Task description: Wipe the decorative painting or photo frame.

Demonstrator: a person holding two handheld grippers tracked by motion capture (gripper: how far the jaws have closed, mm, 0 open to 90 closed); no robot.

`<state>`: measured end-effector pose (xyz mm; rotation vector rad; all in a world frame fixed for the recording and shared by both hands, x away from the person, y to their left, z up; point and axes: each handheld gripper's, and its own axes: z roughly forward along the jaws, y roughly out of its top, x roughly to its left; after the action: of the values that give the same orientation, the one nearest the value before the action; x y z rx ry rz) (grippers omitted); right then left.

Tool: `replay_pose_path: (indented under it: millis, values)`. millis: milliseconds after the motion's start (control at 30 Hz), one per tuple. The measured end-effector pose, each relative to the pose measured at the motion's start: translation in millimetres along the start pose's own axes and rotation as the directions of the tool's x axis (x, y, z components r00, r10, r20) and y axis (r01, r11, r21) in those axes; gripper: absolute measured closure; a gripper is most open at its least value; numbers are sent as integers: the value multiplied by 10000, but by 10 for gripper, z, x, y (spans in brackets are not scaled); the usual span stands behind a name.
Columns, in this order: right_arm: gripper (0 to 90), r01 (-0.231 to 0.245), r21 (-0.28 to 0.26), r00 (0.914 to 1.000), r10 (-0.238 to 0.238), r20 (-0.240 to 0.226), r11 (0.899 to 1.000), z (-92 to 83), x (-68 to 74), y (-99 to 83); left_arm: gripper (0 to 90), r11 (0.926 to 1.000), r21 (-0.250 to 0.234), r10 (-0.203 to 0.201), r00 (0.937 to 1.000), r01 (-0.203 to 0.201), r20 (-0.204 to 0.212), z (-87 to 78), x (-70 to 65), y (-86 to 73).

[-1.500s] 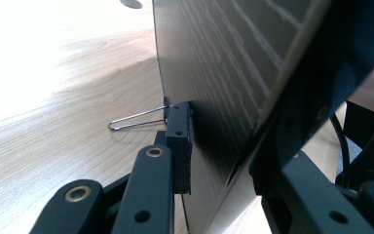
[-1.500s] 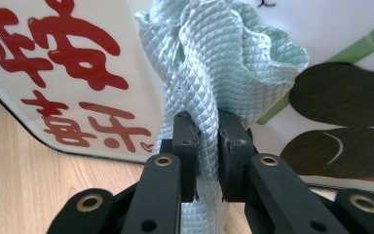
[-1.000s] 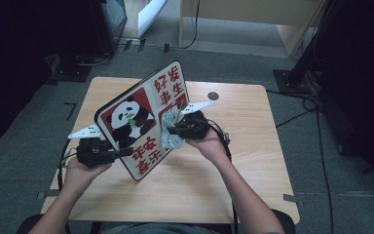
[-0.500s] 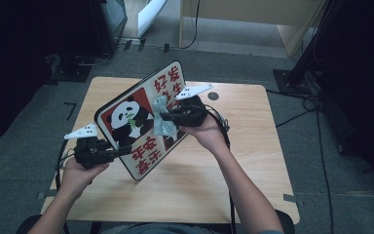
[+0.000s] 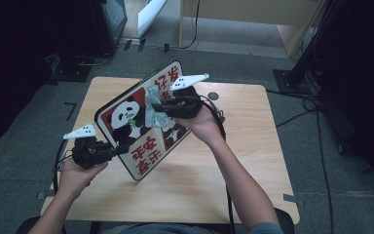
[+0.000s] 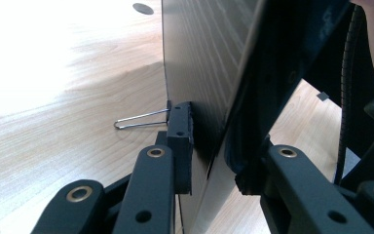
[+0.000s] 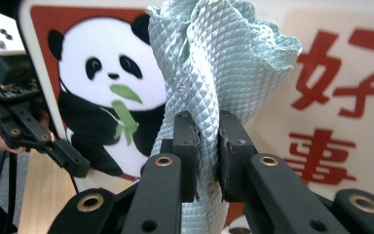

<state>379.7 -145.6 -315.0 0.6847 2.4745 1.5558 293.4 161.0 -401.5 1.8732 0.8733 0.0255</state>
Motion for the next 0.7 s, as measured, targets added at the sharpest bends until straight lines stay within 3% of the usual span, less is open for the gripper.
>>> replay_pose_path:
  millis: [267,700]
  values:
    - [808,206,-386,9997,-210,-101,9990,23,29,98,743,9999,-31,166,9996,-167,-209,5,-20,3]
    - [806,185,-221,9996,-189,-192,9996,174,-10,91,752,9993,-42,356,9987,-358,-372,2,-36,-3]
